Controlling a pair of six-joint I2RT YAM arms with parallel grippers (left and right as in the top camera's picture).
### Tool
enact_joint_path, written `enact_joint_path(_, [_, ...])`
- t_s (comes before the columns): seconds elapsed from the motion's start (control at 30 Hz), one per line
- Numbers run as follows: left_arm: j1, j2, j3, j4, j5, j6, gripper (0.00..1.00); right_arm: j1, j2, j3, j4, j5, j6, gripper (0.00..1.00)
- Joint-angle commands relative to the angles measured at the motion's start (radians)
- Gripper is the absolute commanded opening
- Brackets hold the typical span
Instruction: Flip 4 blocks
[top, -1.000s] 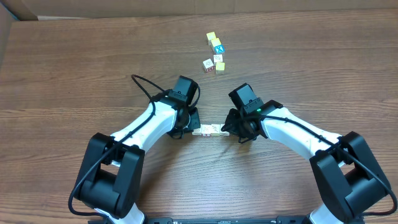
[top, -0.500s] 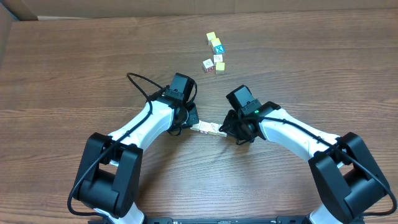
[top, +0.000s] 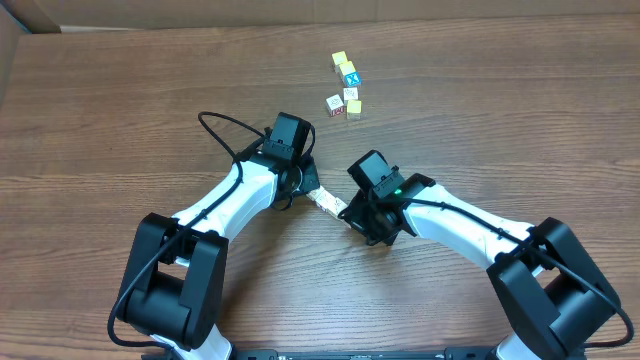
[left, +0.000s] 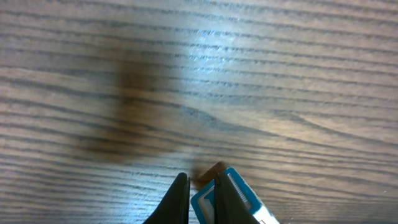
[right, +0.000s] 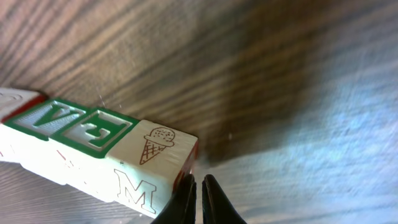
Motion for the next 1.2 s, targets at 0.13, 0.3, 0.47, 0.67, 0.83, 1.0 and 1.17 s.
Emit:
enact_joint_path(0.13, [-0.027, 0.013, -0.005, 0.022, 0.096, 0.016, 0.11, 0.041, -0.007, 0.014, 0.056, -0.052, 0.177, 0.08])
enact_joint_path(0.3, [-0.027, 0.013, -0.005, 0.04, 0.096, 0.016, 0.11, 0.059, -0.007, 0.014, 0.056, -0.048, 0.267, 0.08])
enact_joint_path(0.47, [-0.027, 0.013, -0.005, 0.048, 0.095, 0.016, 0.11, 0.084, -0.007, 0.014, 0.072, -0.025, 0.316, 0.08])
enact_joint_path(0.67, [-0.027, 0.013, -0.005, 0.051, 0.094, 0.016, 0.11, 0.117, -0.007, 0.014, 0.103, -0.005, 0.344, 0.08])
enact_joint_path(0.83, [-0.027, 0.013, -0.005, 0.051, 0.091, 0.016, 0.11, 0.125, -0.007, 0.014, 0.103, 0.009, 0.341, 0.08])
enact_joint_path(1.0, [-0.027, 0.013, -0.005, 0.05, 0.09, 0.016, 0.12, 0.125, -0.007, 0.014, 0.098, 0.009, 0.336, 0.09])
enact_joint_path(1.17, [-0.027, 0.013, -0.005, 0.046, 0.073, 0.016, 0.11, 0.125, -0.007, 0.014, 0.088, 0.008, 0.336, 0.17])
